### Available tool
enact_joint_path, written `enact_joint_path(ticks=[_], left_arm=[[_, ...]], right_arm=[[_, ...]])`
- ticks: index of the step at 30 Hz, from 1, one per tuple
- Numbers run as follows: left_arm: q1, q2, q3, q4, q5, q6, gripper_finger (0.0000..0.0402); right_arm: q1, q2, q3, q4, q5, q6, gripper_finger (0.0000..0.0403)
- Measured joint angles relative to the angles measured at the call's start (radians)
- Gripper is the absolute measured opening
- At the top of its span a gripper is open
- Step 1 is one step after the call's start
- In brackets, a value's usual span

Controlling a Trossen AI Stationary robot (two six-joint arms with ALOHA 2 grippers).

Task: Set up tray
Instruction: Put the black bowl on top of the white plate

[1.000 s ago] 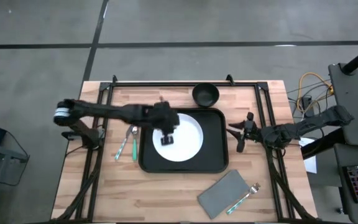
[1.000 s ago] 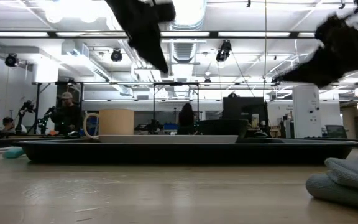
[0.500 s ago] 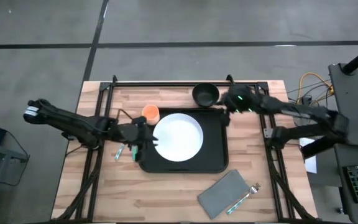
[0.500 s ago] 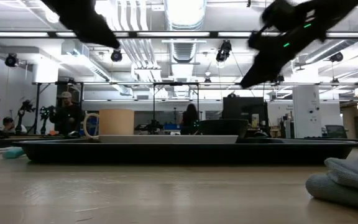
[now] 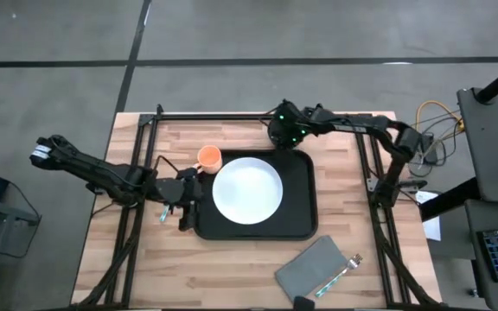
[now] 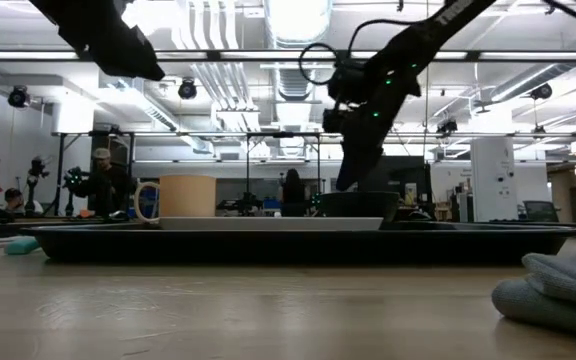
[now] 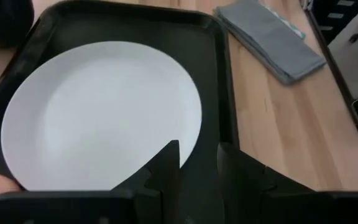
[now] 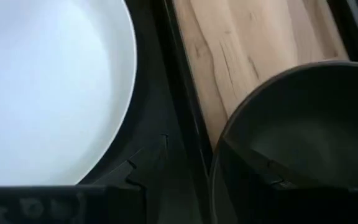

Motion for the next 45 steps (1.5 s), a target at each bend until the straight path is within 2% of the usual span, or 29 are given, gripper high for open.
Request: enact_joint_path(ticks=[7, 10, 14, 18, 24, 29, 34, 39, 45], left_arm=[[-0.025, -0.001, 0.021, 0.000, 0.005, 0.013, 0.0089], [-0.034, -0.001, 0.030, -0.001, 0.006, 0.015, 0.0089], [-0.043, -0.001, 0.033, 0.001, 0.008, 0.015, 0.0089], [-0.043, -0.001, 0.033, 0.001, 0.008, 0.012, 0.0089], [-0.043, -0.001, 0.034, 0.001, 0.008, 0.010, 0.0089], [-0.043, -0.001, 0.033, 0.001, 0.005, 0.000, 0.0089], [-0.043, -0.001, 0.033, 0.001, 0.004, 0.000, 0.0089], [-0.043, -0.001, 0.033, 0.002, 0.001, 0.000, 0.0089], [-0.043, -0.001, 0.032, 0.001, 0.001, -0.004, 0.0089]], right_arm=[[-0.039, 0.051, 0.031, -0.012, 0.000, 0.037, 0.0145], [-0.051, 0.068, 0.030, -0.031, 0.001, 0.045, 0.0136], [-0.054, 0.087, 0.026, -0.044, -0.005, 0.041, 0.0099], [-0.053, 0.083, 0.027, -0.052, -0.008, 0.015, 0.0026], [-0.029, 0.014, 0.027, -0.123, 0.092, -0.009, 0.0009], [0.103, -0.083, 0.060, -0.217, 0.201, -0.034, 0.0008], [0.323, -0.099, 0.096, -0.195, 0.236, -0.015, 0.0008], [0.505, -0.052, 0.108, -0.081, 0.232, 0.010, 0.0008], [0.575, 0.030, 0.108, -0.023, 0.227, 0.045, 0.0008]])
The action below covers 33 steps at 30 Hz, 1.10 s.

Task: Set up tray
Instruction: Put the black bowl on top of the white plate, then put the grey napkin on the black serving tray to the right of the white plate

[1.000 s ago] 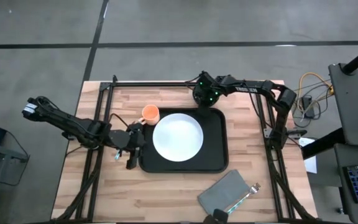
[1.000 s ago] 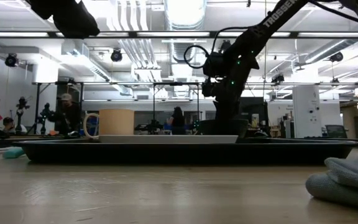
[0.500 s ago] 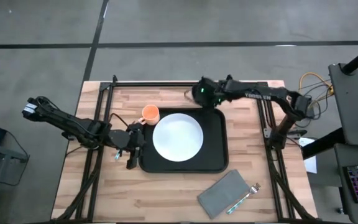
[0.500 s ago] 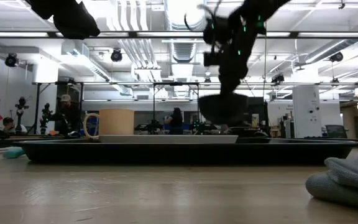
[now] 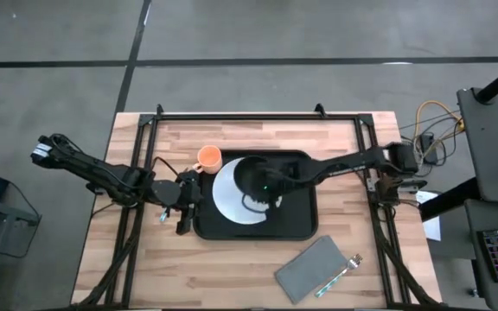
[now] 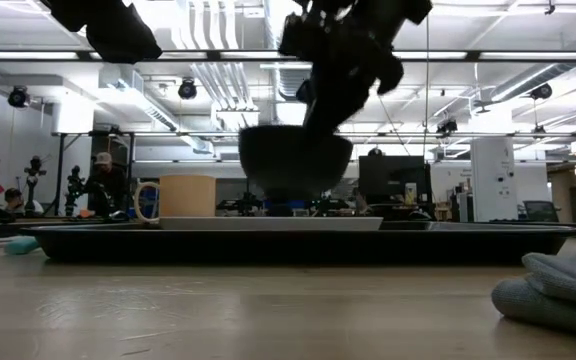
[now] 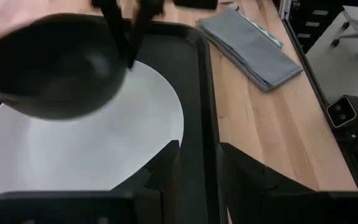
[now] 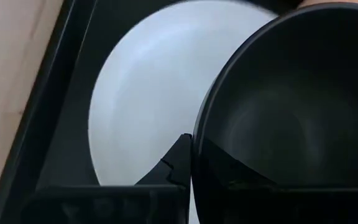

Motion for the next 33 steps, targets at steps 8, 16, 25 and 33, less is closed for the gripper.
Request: enact_joint_path(ticks=[8, 16, 25, 33], left_arm=[[0.000, 0.000, -0.001, 0.000, 0.000, -0.009, 0.0089], [0.000, 0.000, -0.001, 0.000, 0.004, -0.034, 0.0089], [0.000, 0.000, -0.002, -0.001, 0.004, -0.034, 0.0089], [0.000, 0.000, -0.004, -0.014, 0.003, -0.019, 0.0089]], right_arm=[[0.003, 0.128, 0.026, 0.041, -0.035, 0.018, 0.0008], [0.018, 0.185, 0.149, -0.065, -0.071, -0.004, 0.0042], [0.050, 0.036, 0.177, -0.174, -0.066, 0.064, 0.0148], [0.318, 0.000, 0.215, -0.403, -0.105, -0.132, 0.0164]])
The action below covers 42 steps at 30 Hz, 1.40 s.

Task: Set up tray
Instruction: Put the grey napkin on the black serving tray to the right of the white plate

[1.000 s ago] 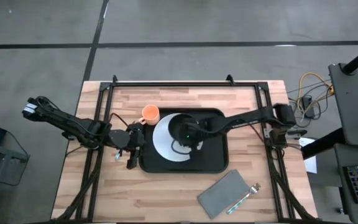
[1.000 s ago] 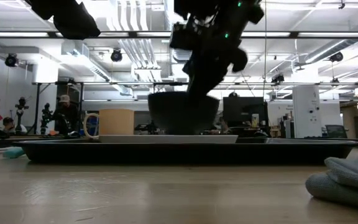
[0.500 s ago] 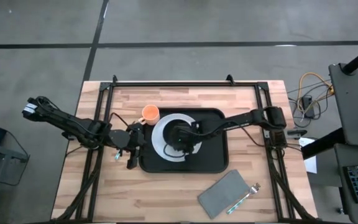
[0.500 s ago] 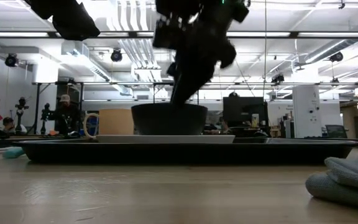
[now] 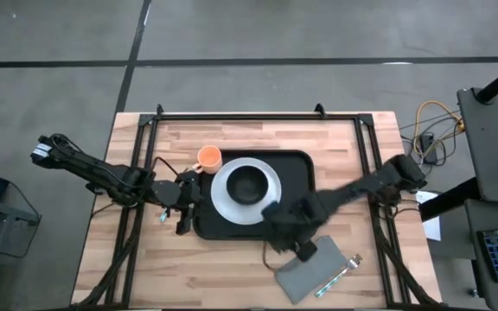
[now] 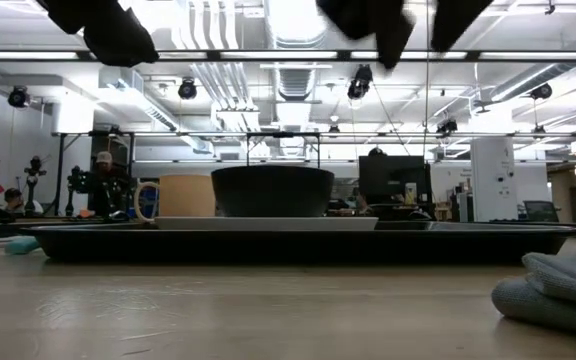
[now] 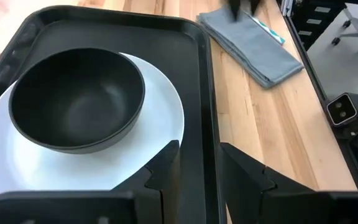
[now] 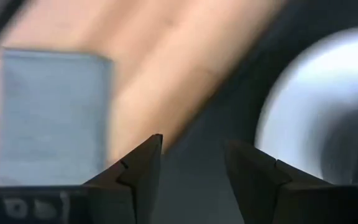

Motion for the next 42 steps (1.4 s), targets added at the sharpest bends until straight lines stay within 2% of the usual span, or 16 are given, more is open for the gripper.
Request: enact_joint_path(ticks=[2, 4, 9, 12, 16, 20, 23, 25, 30, 33, 42], left_arm=[[0.000, 0.000, 0.000, -0.007, 0.000, -0.019, 0.0089], [0.000, 0.000, -0.001, -0.012, 0.000, -0.049, 0.0089], [0.000, 0.000, -0.001, -0.010, 0.000, -0.110, 0.0089], [0.000, 0.000, -0.001, -0.010, 0.000, -0.136, 0.0089], [0.000, 0.000, -0.001, -0.009, 0.000, -0.153, 0.0089], [0.000, 0.000, -0.002, -0.009, 0.000, -0.156, 0.0089], [0.001, 0.000, -0.003, -0.010, 0.000, -0.145, 0.0089], [0.001, 0.000, -0.003, -0.009, 0.000, -0.132, 0.0089], [0.001, 0.000, -0.003, -0.010, 0.000, -0.084, 0.0089], [0.001, 0.000, -0.003, -0.010, 0.000, -0.093, 0.0089], [0.001, 0.000, -0.003, -0.010, 0.000, -0.093, 0.0089]], right_arm=[[0.056, -0.007, 0.002, 0.024, 0.016, 0.020, 0.0164], [0.101, -0.006, 0.002, 0.066, 0.078, 0.113, 0.0164], [0.159, 0.005, 0.002, 0.136, 0.285, 0.547, 0.0164], [0.187, 0.012, 0.002, 0.165, 0.298, 0.688, 0.0164], [0.245, 0.025, 0.000, 0.180, 0.246, 0.717, 0.0164], [0.279, 0.036, 0.001, 0.192, 0.061, 0.514, 0.0164], [0.283, 0.043, 0.000, 0.203, -0.093, 0.292, 0.0161], [0.283, 0.042, 0.000, 0.215, -0.155, 0.124, 0.0157], [0.301, 0.042, 0.000, 0.229, -0.156, -0.269, 0.0146], [0.314, 0.042, 0.000, 0.265, -0.126, -0.439, 0.0141], [0.306, 0.042, -0.039, 0.304, -0.121, -0.714, 0.0136]])
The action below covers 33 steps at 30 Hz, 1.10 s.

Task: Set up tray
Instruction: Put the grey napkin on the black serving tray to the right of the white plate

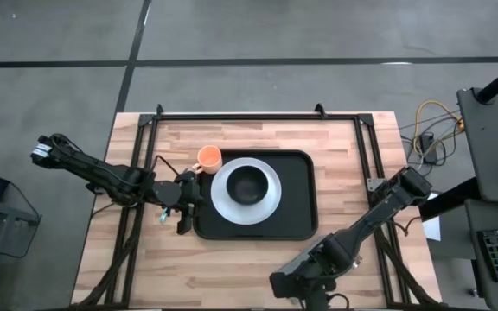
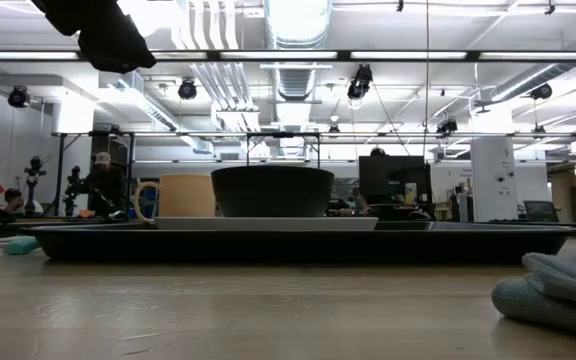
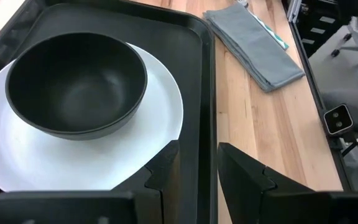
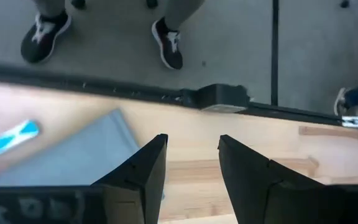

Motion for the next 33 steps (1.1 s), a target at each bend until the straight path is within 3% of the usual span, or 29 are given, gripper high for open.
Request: enact_joint_path(ticks=[10, 18, 24, 33], left_arm=[[0.006, 0.000, 0.000, 0.001, -0.002, -0.001, 0.0089], [0.006, 0.000, 0.000, 0.001, -0.003, -0.056, 0.0089], [0.006, 0.000, -0.001, 0.001, -0.003, -0.056, 0.0089], [0.006, 0.003, -0.001, -0.009, -0.004, -0.044, 0.0089]], right_arm=[[-0.002, -0.001, -0.170, 0.104, -0.025, -0.044, 0.0136], [-0.004, 0.008, -0.218, 0.176, -0.053, -0.045, 0.0136], [-0.010, 0.150, -0.133, 0.117, -0.088, -0.023, 0.0136], [-0.010, 0.290, 0.126, -0.149, -0.131, -0.025, 0.0137]])
